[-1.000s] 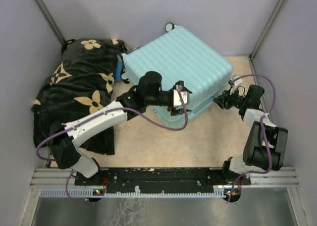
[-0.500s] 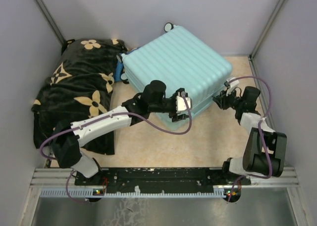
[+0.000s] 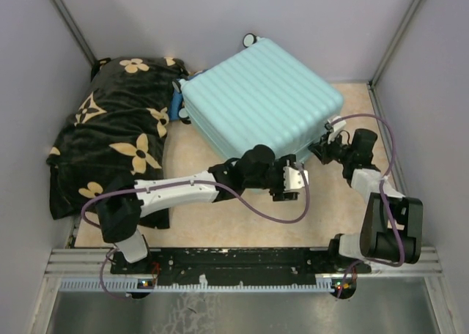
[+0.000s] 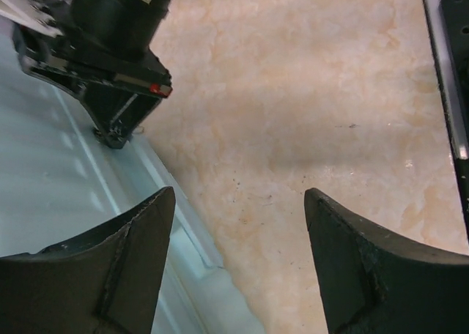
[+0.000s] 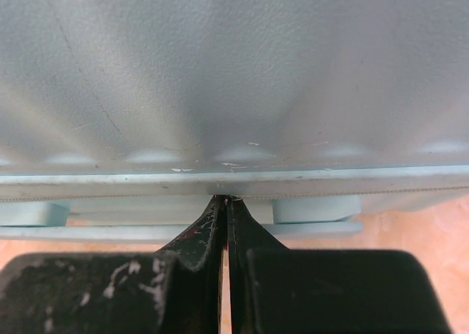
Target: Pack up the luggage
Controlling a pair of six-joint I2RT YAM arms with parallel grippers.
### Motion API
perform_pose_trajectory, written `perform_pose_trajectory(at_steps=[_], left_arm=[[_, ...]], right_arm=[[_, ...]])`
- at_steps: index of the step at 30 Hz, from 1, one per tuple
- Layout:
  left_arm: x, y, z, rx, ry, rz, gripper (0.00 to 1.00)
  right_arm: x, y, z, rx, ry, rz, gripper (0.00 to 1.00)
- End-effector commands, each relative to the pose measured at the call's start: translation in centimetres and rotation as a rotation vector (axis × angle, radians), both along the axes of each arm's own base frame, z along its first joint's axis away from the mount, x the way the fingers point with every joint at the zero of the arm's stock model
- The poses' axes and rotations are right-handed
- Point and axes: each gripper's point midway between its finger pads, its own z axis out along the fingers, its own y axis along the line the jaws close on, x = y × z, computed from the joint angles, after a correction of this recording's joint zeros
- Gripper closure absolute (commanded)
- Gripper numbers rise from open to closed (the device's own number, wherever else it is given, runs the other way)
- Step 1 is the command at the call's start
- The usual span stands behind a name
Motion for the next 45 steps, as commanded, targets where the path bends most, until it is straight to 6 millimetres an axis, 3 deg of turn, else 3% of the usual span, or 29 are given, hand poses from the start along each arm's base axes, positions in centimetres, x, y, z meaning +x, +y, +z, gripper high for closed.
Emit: perform_pose_trajectory(at_steps=[1,5,11,20,24,31,33,36,39,45], left_arm=[[1.3,-1.7,-0.9,-0.021,0.002,0.094,0.22],[4.2,-3.2,-2.0,-0.040,-0.011,0.277,0.28],[7.5,-4.7,-5.5,0.007,-0.045,0.456,0.41],[11.5,-3.2,-10.9,0.159,-0.249,0.641,0.36],[11.2,-2.7,-13.5,0.255,-0.230,0.642,0.37],[10.1,1.2,-19.8,0.477,-0.134,0.645,0.36],[9.6,2.9,-21.5,0.565,-0.099,0.629,0.43],[8.8,5.7,-23.1,0.660,-0.083,0.569,0.63],[8.5,8.8,-23.3,0.720,-0.106,0.523,0.72],[7.5,13.6,-22.9,0.792,-0.105,0.450,0.75]], right_arm=[[-0.6,1.8,2.6,0.018,-0.085,0.084,1.00],[0.1,0.7,3.1,0.039,-0.060,0.044,1.00],[0.8,0.0,3.9,0.067,-0.050,0.031,1.00],[1.2,0.0,4.0,0.094,-0.040,0.036,1.00],[1.4,-0.1,3.9,0.094,-0.036,0.035,1.00],[1.6,-0.2,3.8,0.094,-0.035,0.026,1.00],[1.8,-0.5,3.9,0.091,-0.040,0.016,1.00],[2.0,-1.4,3.8,0.070,-0.047,-0.005,1.00],[2.4,-3.1,3.7,0.023,-0.068,-0.053,1.00],[2.5,-5.4,3.5,-0.111,-0.135,-0.102,1.00]])
